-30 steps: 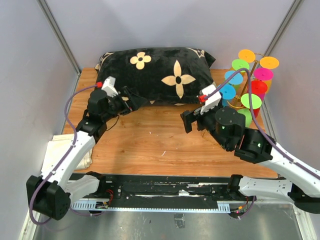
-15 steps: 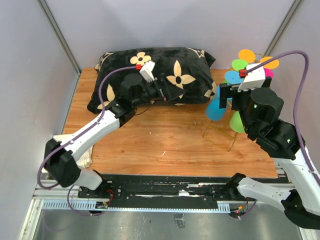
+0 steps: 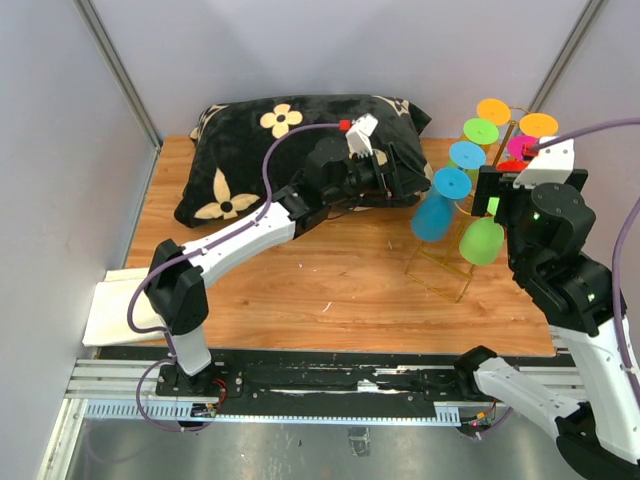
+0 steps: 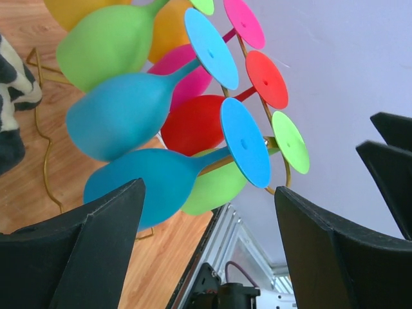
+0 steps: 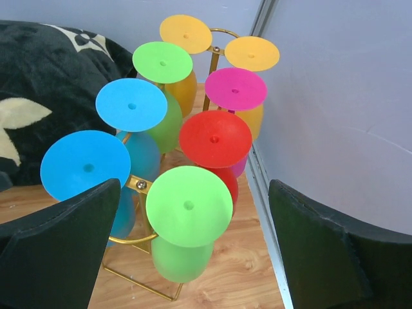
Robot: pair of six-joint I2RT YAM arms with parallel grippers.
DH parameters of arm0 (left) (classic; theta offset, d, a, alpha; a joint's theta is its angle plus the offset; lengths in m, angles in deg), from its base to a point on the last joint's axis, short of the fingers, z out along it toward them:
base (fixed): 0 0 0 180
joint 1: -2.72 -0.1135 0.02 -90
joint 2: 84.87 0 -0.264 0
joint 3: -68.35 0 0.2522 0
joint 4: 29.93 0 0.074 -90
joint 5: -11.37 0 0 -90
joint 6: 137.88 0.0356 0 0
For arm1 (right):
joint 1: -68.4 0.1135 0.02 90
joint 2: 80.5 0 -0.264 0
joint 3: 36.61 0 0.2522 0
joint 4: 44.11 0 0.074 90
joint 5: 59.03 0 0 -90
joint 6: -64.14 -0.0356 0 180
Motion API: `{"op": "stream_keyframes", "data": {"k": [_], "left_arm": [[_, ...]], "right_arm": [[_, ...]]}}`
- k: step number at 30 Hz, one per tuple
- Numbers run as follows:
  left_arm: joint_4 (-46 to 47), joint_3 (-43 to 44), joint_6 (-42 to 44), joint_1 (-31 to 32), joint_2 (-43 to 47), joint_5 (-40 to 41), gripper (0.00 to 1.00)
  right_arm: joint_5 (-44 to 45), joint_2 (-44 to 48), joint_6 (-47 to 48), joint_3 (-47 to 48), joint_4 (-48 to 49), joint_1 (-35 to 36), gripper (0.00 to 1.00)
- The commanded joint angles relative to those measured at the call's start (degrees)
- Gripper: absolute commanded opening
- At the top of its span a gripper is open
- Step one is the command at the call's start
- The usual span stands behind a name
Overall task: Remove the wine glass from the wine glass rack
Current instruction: Pick up the wine glass from the wine rack.
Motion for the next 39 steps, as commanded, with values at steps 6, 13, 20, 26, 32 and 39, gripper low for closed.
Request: {"op": "stream_keyframes", "data": {"k": [6,13,20,26,32,39], "left_arm": [[2.4,4.3,-1.8,1.71,-3.2,0.33,0.84],[0.64,9.03,-3.62,2.12,-6.9,1.69,0.75],[-1.73,11.55,-2.81,2.83,-9.03,2.61,0.6],[-2.83,12.58,-2.41,3.2,-9.62,2.68,0.41],[-1.95,13.32,-3.21,3.29,-9.46,2.23,0.25],[-3.61,14.55,-1.34,3.29,-8.91,3.32,0.01]], "right_arm": [[-0.73,7.29,-1.31,-6.71,4.33,-1.7,0.98],[-4.96,7.98,-3.64,-7.31,2.99,-1.7,0.98],[-6.68,8.94,-5.25,-8.91,3.35,-1.7,0.98],[-6.37,9.48,-5.55,-9.58,3.35,-1.7,0.98],[-2.94,9.51,-5.43,-9.97,2.23,-1.7,0.98],[1.95,4.34,-6.2,-4.2,-5.42,-2.26,0.98]]}}
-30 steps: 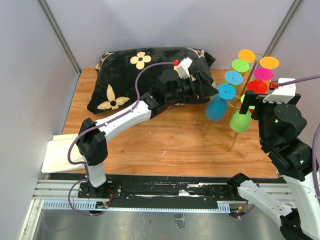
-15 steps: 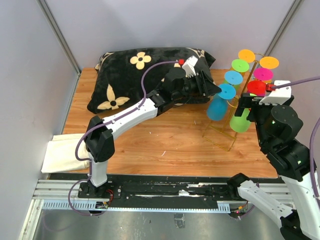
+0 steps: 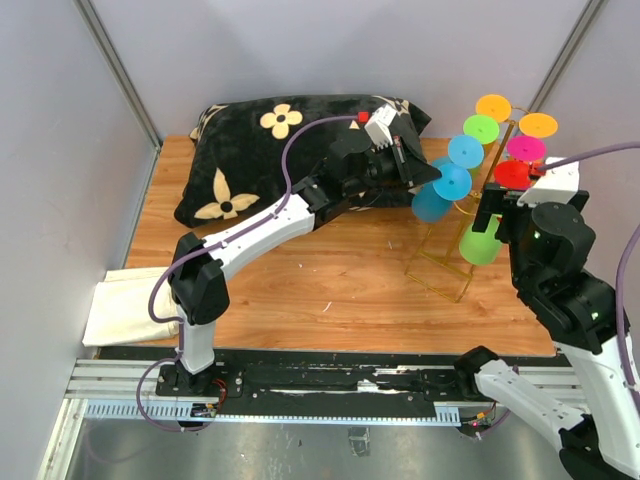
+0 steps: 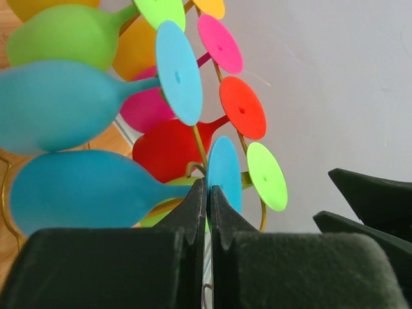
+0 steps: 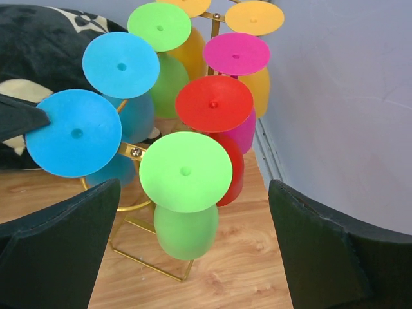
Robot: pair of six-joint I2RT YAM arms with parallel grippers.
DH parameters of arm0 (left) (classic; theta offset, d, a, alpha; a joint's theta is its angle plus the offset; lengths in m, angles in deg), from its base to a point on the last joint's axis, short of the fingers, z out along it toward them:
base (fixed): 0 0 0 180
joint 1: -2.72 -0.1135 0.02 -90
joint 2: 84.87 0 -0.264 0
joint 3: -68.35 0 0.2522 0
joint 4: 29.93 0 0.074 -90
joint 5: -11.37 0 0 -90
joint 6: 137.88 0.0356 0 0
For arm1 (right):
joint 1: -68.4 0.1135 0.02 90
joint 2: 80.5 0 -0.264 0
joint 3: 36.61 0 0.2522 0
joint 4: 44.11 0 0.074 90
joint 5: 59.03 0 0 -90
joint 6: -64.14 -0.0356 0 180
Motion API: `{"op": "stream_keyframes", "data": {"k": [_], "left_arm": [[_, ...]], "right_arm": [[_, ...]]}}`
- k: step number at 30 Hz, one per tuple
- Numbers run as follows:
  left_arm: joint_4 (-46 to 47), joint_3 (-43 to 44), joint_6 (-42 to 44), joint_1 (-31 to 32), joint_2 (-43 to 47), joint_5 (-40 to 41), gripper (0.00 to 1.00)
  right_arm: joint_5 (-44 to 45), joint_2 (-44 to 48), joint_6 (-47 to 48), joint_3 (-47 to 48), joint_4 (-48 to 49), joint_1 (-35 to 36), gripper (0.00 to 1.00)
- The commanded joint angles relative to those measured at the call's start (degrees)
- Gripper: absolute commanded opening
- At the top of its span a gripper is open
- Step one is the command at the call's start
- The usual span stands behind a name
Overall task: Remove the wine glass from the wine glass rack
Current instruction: Pick up the wine glass from the wine rack.
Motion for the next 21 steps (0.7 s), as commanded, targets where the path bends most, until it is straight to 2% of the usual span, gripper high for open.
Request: {"op": "stream_keyframes", "data": {"k": [1,9,14,21], "left_arm": [[-1.49,2.43,2.49,0.52,0.26,0.75,0.01],[-1.74,4.38,2.03,0.52,0.0,-0.05,0.0],[-0.89,2.96,-2.52,0.04,0.2,-0.47,0.01],[5.37,-0.66,-14.1,-2.43,0.64,-3.24,0.01]], "right_arm": [[2.95,-4.32,-1.57,4.93,-6.21,-2.96,0.98],[-14.56,-10.45,-4.91,14.55,-11.85,-14.61,0.98],[-13.57,-8.69,-4.91,14.2,-11.57,-15.17,0.98],[-14.91,-4.53,-5.19,10.37,-10.17,-15.21,0.98]]}}
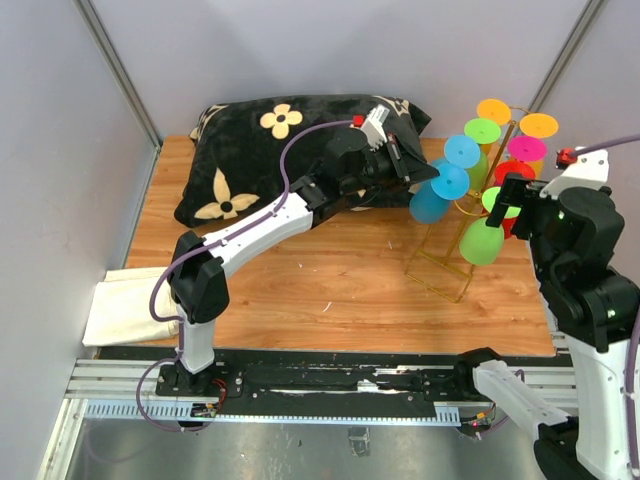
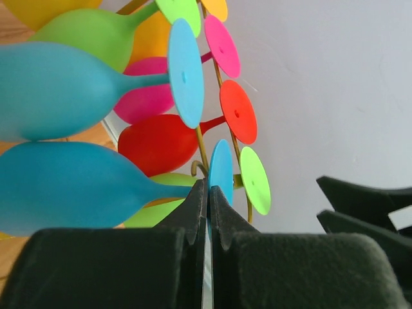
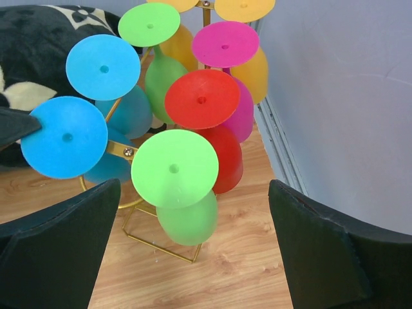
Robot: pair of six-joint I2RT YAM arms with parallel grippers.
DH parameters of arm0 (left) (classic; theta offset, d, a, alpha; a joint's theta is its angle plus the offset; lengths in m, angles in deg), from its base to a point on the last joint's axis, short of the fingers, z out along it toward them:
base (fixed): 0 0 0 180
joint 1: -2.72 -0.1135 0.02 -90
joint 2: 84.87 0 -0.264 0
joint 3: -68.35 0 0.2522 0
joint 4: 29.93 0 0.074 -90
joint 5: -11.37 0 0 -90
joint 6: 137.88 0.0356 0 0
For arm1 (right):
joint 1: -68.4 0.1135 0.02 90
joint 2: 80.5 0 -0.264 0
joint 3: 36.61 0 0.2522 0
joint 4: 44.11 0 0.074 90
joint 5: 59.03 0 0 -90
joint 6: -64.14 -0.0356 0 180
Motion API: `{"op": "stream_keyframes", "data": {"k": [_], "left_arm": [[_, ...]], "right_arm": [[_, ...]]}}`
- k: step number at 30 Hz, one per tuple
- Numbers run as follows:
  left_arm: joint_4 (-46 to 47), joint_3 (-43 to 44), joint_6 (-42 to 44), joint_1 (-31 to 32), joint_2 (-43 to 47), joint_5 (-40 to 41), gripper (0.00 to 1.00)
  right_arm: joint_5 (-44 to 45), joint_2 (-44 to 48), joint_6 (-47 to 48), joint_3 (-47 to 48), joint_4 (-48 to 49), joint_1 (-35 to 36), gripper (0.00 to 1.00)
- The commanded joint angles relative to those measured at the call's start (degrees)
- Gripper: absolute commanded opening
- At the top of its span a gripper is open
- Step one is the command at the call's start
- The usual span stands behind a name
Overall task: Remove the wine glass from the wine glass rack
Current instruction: Pick up the wine glass from the wine rack.
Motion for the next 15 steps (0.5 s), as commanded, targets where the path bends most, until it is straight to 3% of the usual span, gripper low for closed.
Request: {"op": "stream_keyframes", "data": {"k": [1,15], "left_arm": [[5.2,-0.83,-7.99,-1.45,0.55,-2.1,0.01],[2.73,-0.71,-13.21,-2.62,1.48,-0.75,0.0]], "right_arm": [[-1.5,2.04,-1.24,-1.57,0.21,-0.95,0.98],[-2.17,2.84,-1.62,-2.71,0.39,-0.97,0.98]]}}
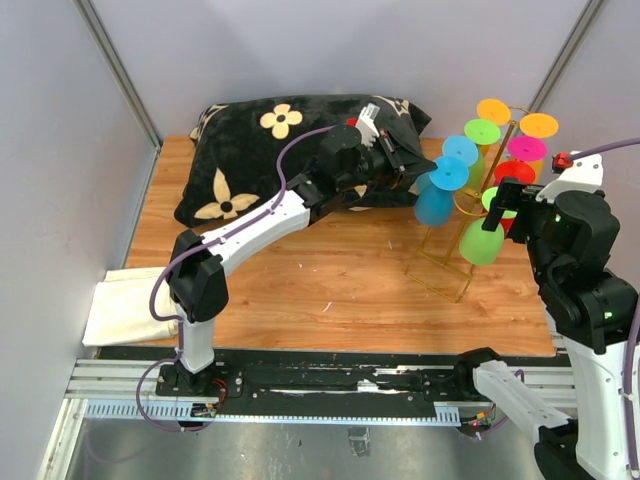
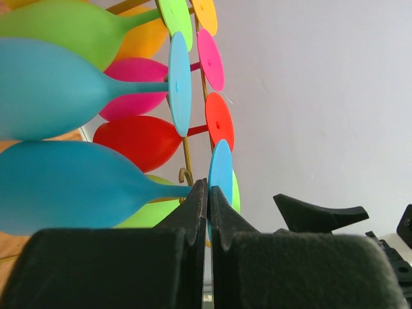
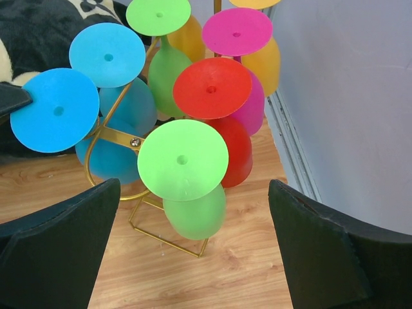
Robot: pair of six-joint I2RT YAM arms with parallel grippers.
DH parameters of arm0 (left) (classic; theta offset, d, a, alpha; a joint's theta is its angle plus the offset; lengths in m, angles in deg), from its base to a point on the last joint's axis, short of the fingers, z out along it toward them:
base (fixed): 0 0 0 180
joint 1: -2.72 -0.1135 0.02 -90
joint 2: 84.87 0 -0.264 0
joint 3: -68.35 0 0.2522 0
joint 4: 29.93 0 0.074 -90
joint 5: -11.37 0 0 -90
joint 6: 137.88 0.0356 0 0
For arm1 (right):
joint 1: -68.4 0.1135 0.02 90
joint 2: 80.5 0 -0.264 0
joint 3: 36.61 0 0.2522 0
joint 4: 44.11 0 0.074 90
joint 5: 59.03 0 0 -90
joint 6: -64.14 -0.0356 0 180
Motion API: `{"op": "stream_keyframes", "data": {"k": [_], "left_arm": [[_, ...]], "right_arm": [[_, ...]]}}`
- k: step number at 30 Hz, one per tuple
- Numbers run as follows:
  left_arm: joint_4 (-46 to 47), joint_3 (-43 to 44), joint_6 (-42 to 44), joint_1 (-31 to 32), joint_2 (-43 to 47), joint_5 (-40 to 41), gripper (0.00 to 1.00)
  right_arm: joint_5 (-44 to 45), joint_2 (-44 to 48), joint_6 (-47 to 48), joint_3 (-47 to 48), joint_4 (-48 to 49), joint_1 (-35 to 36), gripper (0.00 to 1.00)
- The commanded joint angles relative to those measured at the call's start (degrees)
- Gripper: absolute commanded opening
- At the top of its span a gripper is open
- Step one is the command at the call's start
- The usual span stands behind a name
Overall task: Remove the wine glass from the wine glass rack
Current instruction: Pick up the wine glass from the wine rack.
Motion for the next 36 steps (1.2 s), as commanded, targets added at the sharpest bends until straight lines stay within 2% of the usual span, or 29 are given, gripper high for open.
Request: {"op": "stream_keyframes", "data": {"k": [1,28,36], "left_arm": [[0.7,0.16,-0.92,-0.98,1.64,0.93,0.01],[3.68,-6.9,-0.31,-2.5,7.58,2.69,0.0],[6.54,-12.59,1.21,-3.46,12.12,4.71,0.0]], "right_arm": [[-0.3,0.83,-0.42,-0.13,0.47,-0.93,0.98],[-1.55,2.01,-1.05,-1.27,1.43,-0.94,0.98],[-13.29,4.86,0.7,-2.86,6.61,-0.99,0.98]]}}
